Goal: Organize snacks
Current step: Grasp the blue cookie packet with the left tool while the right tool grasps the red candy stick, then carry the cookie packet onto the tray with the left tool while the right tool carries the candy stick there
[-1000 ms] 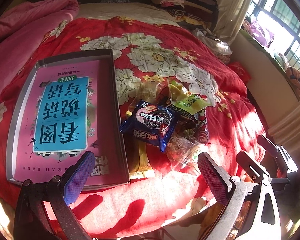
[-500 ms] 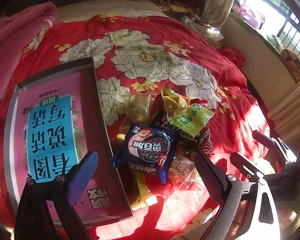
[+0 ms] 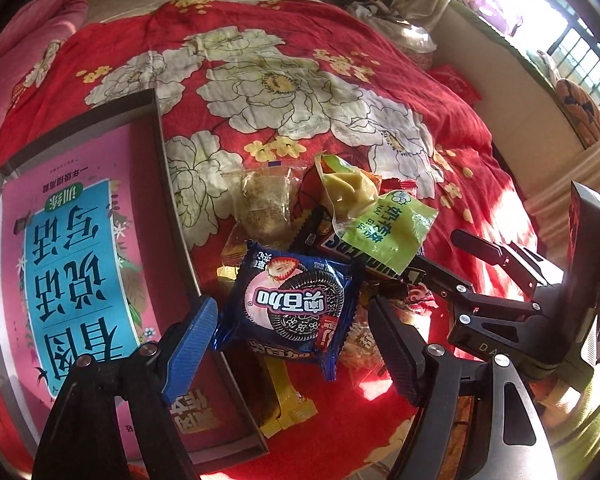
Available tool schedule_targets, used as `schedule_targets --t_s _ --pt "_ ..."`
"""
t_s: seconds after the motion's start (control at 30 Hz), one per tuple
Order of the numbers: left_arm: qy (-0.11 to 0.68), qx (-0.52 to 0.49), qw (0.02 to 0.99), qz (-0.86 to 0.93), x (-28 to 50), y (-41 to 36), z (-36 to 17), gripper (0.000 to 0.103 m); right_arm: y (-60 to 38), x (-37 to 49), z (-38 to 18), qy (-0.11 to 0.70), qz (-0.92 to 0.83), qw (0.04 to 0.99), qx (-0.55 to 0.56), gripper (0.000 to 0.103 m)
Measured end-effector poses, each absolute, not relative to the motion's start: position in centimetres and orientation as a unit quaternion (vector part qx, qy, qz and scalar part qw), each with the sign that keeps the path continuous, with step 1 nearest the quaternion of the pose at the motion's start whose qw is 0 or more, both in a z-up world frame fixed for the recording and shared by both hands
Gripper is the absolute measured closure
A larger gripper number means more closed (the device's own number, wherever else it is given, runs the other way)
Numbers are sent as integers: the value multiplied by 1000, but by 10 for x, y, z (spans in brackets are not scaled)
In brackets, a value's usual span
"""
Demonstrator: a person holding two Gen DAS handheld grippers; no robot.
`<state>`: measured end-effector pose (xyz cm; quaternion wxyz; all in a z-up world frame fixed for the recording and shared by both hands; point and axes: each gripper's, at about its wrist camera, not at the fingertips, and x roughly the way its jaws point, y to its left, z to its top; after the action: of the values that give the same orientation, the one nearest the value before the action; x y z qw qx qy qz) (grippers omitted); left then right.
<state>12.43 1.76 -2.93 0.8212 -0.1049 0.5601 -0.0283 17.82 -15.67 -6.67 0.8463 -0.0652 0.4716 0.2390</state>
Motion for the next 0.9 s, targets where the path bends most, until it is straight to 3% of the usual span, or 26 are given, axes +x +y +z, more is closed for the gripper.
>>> schedule_targets --t_s 0.43,0.57,0.6,0.67,0.9 --pt "580 -108 806 -41 133 16 -40 33 -144 212 -83 500 239 830 -59 58" --pt "582 -115 804 -42 135 16 -42 34 -148 216 -82 506 246 826 -43 75" --pt "583 -116 803 -43 135 16 -42 40 -150 215 -81 506 248 825 -39 76" --pt "584 -122 801 -44 136 18 -45 42 -156 213 -77 506 247 826 -32 81" --pt "578 -145 802 -44 134 23 -42 47 -179 203 -55 485 253 837 5 85"
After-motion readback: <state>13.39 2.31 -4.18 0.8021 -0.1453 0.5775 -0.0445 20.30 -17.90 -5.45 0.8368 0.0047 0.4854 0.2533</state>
